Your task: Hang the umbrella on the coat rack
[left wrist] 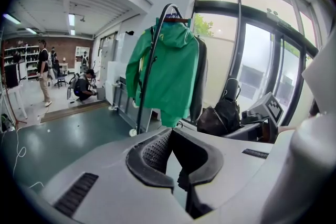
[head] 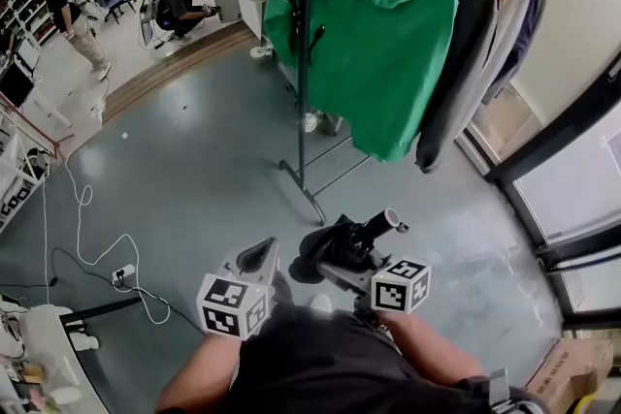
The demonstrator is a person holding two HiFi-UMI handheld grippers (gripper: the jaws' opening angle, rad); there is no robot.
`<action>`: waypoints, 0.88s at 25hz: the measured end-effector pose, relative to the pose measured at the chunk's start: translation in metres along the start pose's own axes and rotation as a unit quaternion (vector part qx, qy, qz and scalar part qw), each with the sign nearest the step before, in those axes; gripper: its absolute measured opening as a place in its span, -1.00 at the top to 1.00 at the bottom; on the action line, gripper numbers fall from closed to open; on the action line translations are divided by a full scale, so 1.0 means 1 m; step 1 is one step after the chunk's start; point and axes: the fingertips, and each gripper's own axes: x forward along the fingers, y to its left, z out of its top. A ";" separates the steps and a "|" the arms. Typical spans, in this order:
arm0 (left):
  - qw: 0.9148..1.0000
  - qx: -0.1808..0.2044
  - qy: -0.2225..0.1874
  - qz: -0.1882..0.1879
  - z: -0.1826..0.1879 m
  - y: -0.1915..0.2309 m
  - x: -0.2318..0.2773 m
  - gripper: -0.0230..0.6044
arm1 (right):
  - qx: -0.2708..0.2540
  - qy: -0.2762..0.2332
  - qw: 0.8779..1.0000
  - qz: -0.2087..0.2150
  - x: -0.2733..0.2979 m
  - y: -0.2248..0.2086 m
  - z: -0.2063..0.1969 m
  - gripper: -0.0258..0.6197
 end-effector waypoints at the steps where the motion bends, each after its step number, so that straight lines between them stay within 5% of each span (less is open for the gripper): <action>1: 1.000 0.002 -0.001 -0.002 0.002 0.001 0.002 0.88 | -0.004 0.000 1.000 -0.001 0.001 -0.001 0.002 0.15; 22: 0.999 0.017 -0.028 -0.037 0.073 0.103 0.054 0.88 | -0.062 0.051 0.996 -0.041 0.096 -0.029 0.067 0.15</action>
